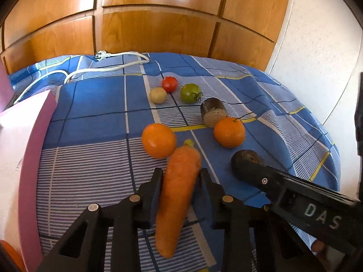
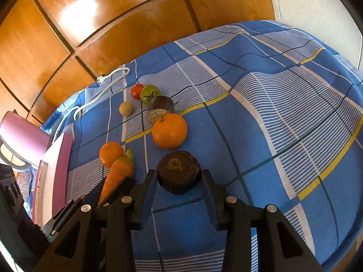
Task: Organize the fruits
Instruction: 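Close the left tool on the carrot while the right tool grips the dark round fruit, then lift the carrot into the tray and open the left tool while the right releases the dark fruit there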
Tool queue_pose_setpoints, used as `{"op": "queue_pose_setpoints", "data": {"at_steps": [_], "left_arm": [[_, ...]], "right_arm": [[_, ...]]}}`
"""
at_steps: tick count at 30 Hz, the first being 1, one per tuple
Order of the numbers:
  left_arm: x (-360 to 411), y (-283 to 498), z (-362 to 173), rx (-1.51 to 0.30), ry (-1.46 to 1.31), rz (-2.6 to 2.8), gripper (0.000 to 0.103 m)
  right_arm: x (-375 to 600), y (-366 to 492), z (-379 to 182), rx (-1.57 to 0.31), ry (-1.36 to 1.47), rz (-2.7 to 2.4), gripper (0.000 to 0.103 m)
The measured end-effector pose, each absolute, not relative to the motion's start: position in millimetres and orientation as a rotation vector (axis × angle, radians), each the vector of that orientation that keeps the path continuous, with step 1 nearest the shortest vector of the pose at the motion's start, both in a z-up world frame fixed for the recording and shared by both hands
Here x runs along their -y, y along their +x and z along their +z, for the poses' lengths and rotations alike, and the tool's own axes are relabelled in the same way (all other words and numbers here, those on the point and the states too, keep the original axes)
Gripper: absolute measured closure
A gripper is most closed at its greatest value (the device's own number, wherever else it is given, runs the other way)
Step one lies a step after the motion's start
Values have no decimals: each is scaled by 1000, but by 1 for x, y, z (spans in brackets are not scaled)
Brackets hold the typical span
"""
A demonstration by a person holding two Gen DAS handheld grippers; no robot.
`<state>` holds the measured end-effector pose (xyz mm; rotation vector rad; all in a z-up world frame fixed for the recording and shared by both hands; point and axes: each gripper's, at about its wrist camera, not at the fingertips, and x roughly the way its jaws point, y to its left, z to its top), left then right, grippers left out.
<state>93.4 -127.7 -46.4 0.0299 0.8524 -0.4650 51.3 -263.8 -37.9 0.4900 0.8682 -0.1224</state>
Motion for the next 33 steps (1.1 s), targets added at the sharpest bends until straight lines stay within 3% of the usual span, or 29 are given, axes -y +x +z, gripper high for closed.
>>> {"op": "queue_pose_setpoints", "data": {"at_steps": [26,33], "left_arm": [[86,31,-43,-822,7,-308,76],[74,13,-27,-742,-13,-273,76]], "right_arm": [[239,56,-39,-885,374,-54,63],[225,50,-33,-846,334,17,63]]}}
